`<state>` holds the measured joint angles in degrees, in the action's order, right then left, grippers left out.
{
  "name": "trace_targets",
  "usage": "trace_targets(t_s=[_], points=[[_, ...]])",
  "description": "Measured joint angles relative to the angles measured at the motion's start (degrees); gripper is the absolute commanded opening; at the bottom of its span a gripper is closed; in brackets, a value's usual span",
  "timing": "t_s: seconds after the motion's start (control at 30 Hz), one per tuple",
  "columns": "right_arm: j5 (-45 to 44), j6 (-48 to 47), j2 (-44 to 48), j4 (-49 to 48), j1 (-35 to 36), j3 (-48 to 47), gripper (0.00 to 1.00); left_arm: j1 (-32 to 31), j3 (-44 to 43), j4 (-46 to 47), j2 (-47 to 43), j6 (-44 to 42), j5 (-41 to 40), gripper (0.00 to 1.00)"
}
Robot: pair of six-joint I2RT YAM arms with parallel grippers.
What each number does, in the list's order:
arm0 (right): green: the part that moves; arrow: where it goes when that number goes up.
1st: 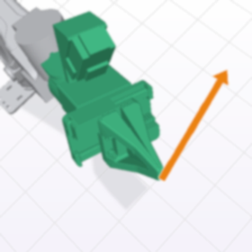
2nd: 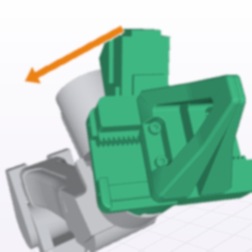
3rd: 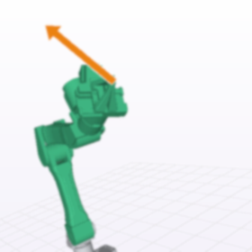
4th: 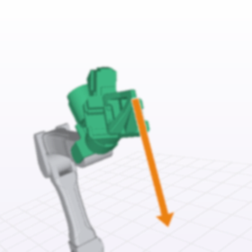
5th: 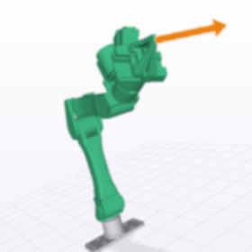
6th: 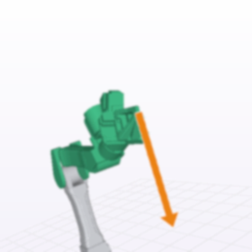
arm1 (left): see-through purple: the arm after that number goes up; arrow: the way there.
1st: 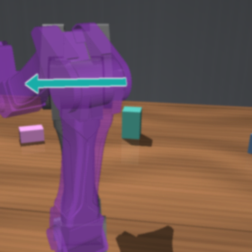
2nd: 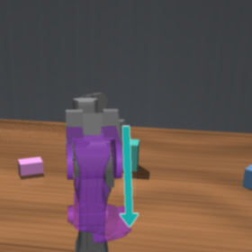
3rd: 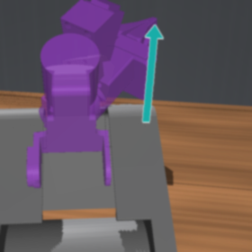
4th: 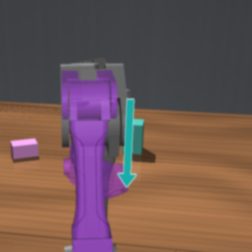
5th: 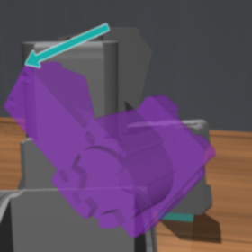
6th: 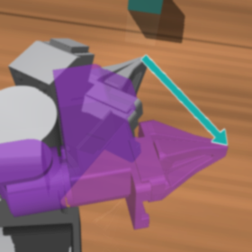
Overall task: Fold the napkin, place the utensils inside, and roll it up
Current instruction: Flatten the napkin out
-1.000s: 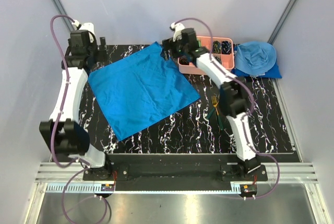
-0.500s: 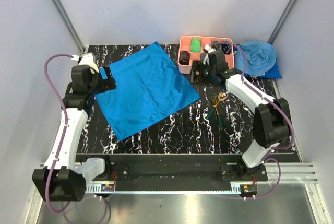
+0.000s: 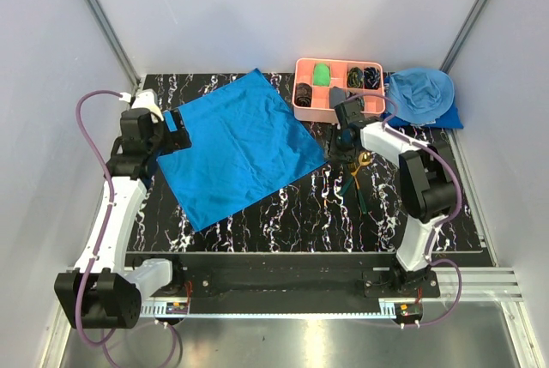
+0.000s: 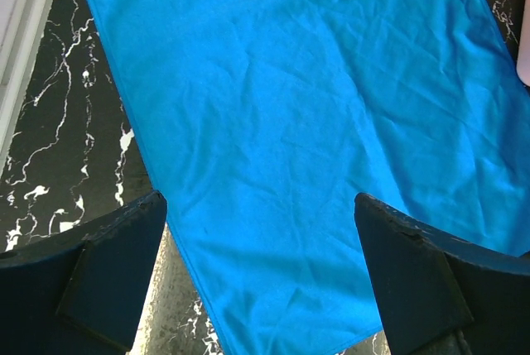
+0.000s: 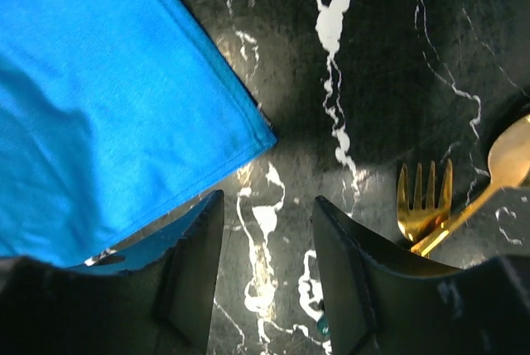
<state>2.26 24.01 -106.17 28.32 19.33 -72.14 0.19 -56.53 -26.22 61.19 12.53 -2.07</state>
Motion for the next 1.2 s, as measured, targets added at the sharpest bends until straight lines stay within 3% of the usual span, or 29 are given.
trace_targets(t_s=[1.2], points=[[-7.28,0.2,-11.08,5.01,1.4,-11.28,0.41,0.0,0.0,-1.09,0.0,-0.02,-0.24,0.99]])
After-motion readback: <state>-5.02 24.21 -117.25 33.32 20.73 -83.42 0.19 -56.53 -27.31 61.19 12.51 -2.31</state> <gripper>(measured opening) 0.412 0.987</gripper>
